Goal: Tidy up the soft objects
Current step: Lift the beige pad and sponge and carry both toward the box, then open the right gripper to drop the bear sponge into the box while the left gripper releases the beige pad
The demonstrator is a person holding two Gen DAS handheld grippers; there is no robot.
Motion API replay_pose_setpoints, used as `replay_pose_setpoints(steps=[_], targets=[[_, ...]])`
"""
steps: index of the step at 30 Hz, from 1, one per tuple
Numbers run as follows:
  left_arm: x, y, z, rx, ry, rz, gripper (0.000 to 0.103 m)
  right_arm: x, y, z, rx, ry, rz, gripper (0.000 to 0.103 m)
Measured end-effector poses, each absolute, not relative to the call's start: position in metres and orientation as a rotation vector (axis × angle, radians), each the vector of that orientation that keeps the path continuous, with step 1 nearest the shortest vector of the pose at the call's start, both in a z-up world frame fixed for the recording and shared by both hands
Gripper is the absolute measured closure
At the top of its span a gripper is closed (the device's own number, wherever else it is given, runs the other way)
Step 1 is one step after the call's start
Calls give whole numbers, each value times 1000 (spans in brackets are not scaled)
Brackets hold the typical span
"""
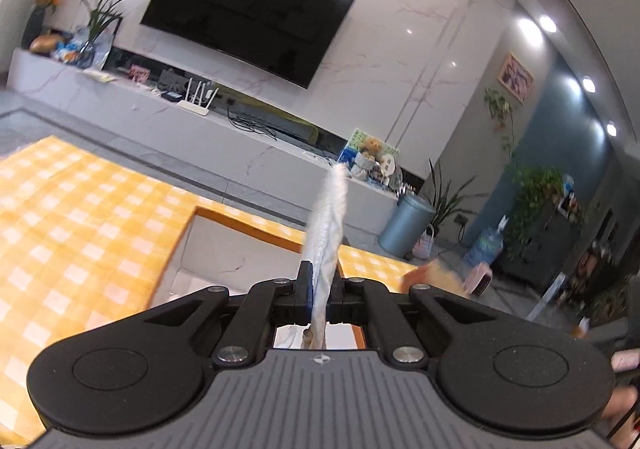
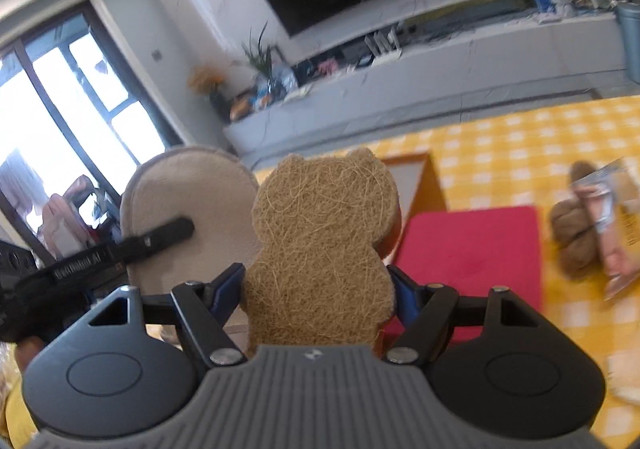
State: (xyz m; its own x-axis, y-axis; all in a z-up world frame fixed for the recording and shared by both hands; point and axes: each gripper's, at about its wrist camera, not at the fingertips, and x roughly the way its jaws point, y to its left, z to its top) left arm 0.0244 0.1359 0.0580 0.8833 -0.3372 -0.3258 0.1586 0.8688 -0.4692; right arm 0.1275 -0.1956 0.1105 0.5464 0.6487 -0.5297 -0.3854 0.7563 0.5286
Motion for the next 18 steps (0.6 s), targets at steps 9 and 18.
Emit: replay_pose_setpoints(steps=[9,18], targets=[[24,173,47,-556,387,-298,97,144,-128,97,206,855,591,29],[22,182,38,-605,371,-348,97,156,-86,68,-8,961,498,29]])
